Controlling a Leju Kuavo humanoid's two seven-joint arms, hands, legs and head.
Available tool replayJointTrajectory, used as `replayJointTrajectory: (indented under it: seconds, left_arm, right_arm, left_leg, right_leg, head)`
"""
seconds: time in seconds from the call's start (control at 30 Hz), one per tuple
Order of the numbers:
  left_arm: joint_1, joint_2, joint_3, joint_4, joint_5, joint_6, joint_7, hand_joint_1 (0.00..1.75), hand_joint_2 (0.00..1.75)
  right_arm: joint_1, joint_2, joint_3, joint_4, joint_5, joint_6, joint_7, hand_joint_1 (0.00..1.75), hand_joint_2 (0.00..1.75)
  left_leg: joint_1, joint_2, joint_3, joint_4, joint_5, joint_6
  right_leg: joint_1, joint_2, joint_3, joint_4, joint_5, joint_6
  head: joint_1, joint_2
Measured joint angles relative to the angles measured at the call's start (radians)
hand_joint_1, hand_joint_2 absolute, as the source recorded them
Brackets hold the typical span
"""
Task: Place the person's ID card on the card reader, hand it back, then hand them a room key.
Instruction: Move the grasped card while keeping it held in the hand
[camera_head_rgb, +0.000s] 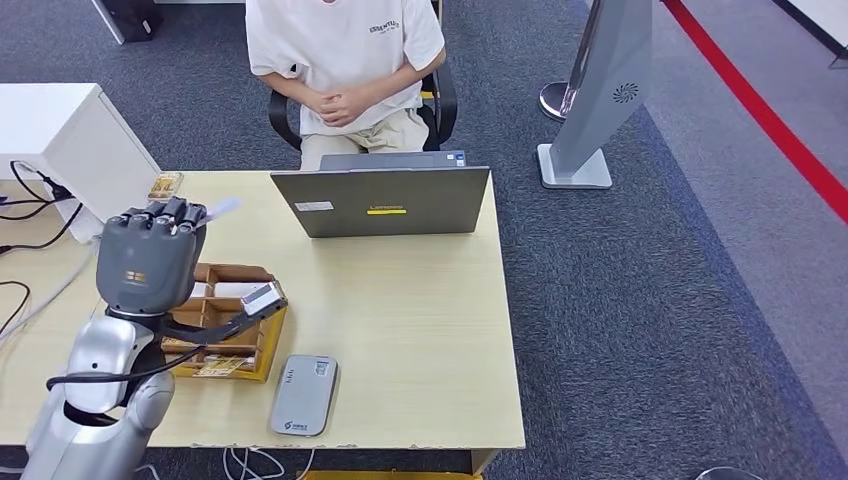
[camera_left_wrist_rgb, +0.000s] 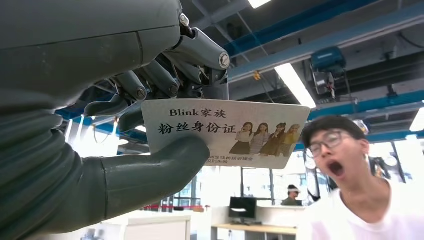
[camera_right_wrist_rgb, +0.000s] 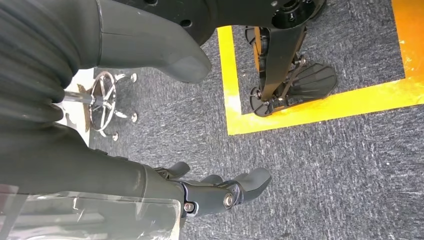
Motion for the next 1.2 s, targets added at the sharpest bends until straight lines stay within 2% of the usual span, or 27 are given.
replayJointTrajectory:
  seconds: [0.37, 0.87, 1.2]
  left_arm:
    - [0.142, -0.006, -0.077, -0.052, 0.032, -0.046, -0.003, 1.75, 1.75]
    - [0.342, -0.016, -0.135, -0.074, 0.045, -0.12, 0.013, 1.75, 1.75]
    - [0.404, -0.013, -0.135, -0.08, 0.066, -0.138, 0.012, 1.75, 1.75]
  right_arm:
    - [0.003, 0.0, -0.025, 0.0, -0.011, -0.002, -0.009, 0.0, 1.75]
    - [0.005, 0.0, -0.073, 0.0, -0.022, -0.001, -0.021, 0.0, 1.75]
    - [0.005, 0.0, -0.103, -0.001, -0.023, 0.011, -0.029, 0.0, 1.75]
  left_leg:
    - [0.0, 0.0, 0.0, 0.0, 0.0, 0.0]
    - [0.0, 0.0, 0.0, 0.0, 0.0, 0.0]
    - [0.0, -0.001, 0.0, 0.0, 0.0, 0.0]
  right_leg:
    - [0.0, 0.0, 0.0, 0.0, 0.0, 0.0]
    - [0.0, -0.001, 0.0, 0.0, 0.0, 0.0]
    - [0.0, -0.001, 0.0, 0.0, 0.0, 0.0]
  head:
    - [0.0, 0.0]
    - [0.0, 0.0]
    - [0.0, 0.0]
